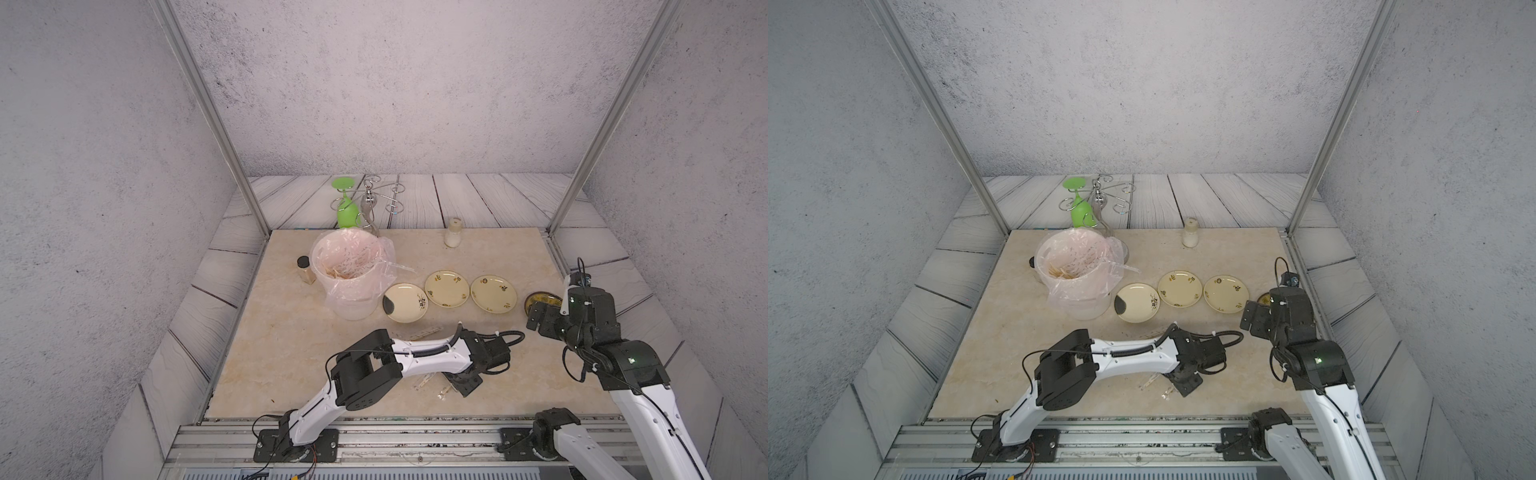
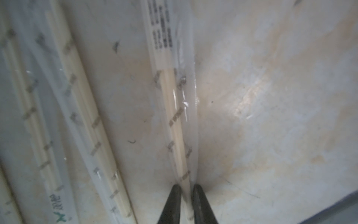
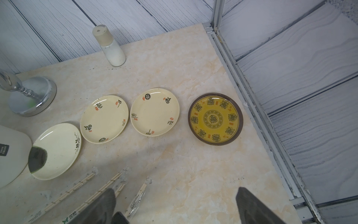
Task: Remove the packaging of disposable chopsticks
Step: Pick up the disposable chopsticks from the center of the board.
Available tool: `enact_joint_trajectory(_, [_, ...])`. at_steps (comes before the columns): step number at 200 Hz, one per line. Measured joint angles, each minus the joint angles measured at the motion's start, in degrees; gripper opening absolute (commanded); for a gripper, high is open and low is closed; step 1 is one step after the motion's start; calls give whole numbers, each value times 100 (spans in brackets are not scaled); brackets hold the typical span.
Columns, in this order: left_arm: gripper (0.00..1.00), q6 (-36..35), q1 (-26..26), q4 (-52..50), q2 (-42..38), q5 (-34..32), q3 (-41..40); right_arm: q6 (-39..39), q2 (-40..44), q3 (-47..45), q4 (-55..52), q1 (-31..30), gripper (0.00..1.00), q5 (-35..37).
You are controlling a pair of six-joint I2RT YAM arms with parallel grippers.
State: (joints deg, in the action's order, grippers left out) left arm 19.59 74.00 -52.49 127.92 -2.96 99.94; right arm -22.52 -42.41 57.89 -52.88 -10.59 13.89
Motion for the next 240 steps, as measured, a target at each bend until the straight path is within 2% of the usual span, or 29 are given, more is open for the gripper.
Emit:
enact_joint_trajectory(31, [16, -20, 0, 0, 0, -22, 0, -2, 15, 0, 7, 0, 97, -2])
enact_joint_trajectory(80, [10, -50, 0, 2, 0, -70, -2, -15, 52, 4, 59, 0, 97, -35])
enact_joint_trajectory(116, [0, -72, -2, 11, -9, -94, -17, -17, 50, 96, 103, 0, 97, -48])
enact_joint_trajectory(148, [0, -74, -7, 42, -131, -162, -136, -17, 7, 186, 122, 0, 97, -160])
enact_joint_trajectory(205, [0, -127, -11, 426, -1003, -177, -662, 2, -76, 505, 142, 0, 92, -485])
enact_joint_trajectory(240, [0, -308, -11, 623, -1882, -271, -981, 48, -278, 1062, 133, -2, 83, -1217])
